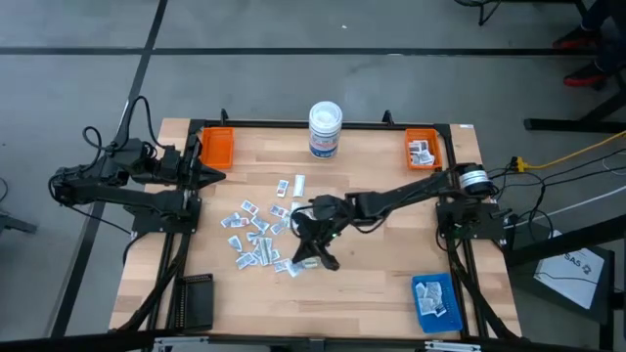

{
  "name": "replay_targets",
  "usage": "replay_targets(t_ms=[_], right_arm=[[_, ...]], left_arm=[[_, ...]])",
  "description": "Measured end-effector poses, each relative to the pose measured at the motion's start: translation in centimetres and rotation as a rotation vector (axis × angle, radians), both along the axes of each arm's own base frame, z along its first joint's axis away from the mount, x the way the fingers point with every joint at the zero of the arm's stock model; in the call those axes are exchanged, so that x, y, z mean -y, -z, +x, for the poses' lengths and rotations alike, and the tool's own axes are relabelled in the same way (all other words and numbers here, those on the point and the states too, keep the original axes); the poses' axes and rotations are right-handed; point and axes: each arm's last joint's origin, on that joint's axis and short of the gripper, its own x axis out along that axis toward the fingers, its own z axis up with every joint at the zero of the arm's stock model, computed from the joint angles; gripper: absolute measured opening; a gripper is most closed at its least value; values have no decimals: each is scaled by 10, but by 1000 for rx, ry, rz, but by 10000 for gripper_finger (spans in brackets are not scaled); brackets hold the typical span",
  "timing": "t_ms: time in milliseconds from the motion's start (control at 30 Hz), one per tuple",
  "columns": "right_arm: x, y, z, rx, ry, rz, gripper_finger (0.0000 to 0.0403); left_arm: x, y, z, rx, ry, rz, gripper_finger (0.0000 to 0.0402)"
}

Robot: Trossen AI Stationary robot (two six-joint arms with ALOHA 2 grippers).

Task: Pick & Place First Aid Supplies
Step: Put the blue alcohol pad into the blue bin

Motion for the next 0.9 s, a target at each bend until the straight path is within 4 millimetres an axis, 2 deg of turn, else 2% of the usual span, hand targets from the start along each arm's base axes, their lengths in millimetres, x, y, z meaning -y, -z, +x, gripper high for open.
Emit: replay_targets(t_ms=[167,400,600,900], right_arm=[[-12,-37,-20,57,-40,44,1],[-19,-67,-46,30,8,52,0],[-24,-83,-64,-34,36,92,0],[-27,-87,-100,-331,136,127,0]], left_arm=[[0,0,0,0,0,0,4],[0,0,0,0,0,0,4],[0,0,0,0,0,0,4],[0,0,0,0,0,0,4]])
